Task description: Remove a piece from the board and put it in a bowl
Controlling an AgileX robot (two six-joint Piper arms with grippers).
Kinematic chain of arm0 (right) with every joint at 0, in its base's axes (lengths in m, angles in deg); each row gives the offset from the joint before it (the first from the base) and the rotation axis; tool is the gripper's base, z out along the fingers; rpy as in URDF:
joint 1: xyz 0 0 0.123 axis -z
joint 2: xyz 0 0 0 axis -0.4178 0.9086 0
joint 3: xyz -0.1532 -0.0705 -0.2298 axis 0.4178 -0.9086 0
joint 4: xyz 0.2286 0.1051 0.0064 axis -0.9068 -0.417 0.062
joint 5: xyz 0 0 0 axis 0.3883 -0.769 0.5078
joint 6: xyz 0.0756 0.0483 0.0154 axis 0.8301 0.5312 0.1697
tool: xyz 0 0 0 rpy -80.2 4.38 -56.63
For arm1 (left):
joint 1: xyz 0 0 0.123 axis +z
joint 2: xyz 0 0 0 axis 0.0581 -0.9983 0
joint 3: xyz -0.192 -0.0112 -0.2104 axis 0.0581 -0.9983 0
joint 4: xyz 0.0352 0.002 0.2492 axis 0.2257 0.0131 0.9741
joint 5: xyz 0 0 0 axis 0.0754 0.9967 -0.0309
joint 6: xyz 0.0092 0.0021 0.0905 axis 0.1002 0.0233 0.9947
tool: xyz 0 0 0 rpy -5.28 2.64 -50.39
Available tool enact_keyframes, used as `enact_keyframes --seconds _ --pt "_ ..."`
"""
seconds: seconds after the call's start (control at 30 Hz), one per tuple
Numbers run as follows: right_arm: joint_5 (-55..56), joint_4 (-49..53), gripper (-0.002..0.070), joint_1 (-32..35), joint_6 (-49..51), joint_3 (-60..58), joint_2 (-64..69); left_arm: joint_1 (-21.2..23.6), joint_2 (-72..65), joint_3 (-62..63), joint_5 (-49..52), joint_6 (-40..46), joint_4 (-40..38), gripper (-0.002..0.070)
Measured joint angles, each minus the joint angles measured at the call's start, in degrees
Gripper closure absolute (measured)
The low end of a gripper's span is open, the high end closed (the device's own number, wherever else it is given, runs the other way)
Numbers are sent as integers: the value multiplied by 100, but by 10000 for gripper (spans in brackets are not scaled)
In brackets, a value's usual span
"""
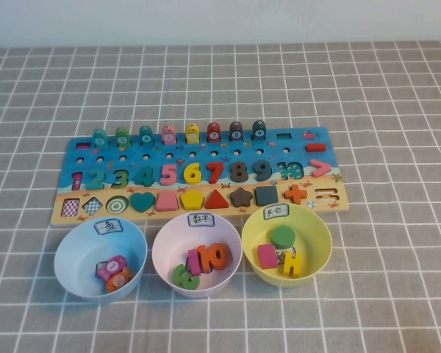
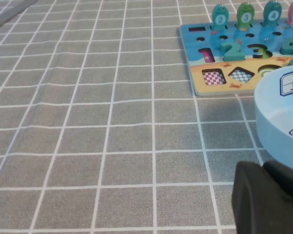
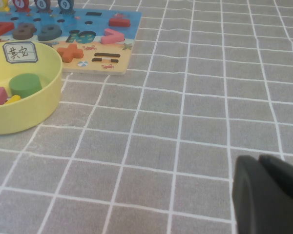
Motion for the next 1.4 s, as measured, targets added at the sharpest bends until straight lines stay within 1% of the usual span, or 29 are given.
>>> enact_keyframes --seconds 0.2,0.3,0.47,0.73,0.8,0.93,1.13,1.23,1.3,1.4 --pt "12 -109 694 0 0 0 0 0 0 0 0 0 8 678" --pt "77 -468 694 0 0 0 0 0 0 0 0 0 8 678" --pt "444 -1511 694 0 0 0 0 0 0 0 0 0 8 678" --pt "848 -2114 694 0 -111 0 0 0 0 0 0 0 8 678" --pt "1053 -2515 694 0 -111 0 0 0 0 0 0 0 8 678" --pt "1465 -3967 694 0 -127 0 0 0 0 0 0 0 8 678" --pt "1775 -4833 694 0 -240 0 0 0 0 0 0 0 8 678" --pt "1682 -5193 694 0 -255 15 0 0 0 0 0 0 8 678" --pt "1399 -5244 694 0 -255 185 49 0 0 0 0 0 8 678" --pt "818 -5149 694 0 -259 652 585 0 0 0 0 0 8 678"
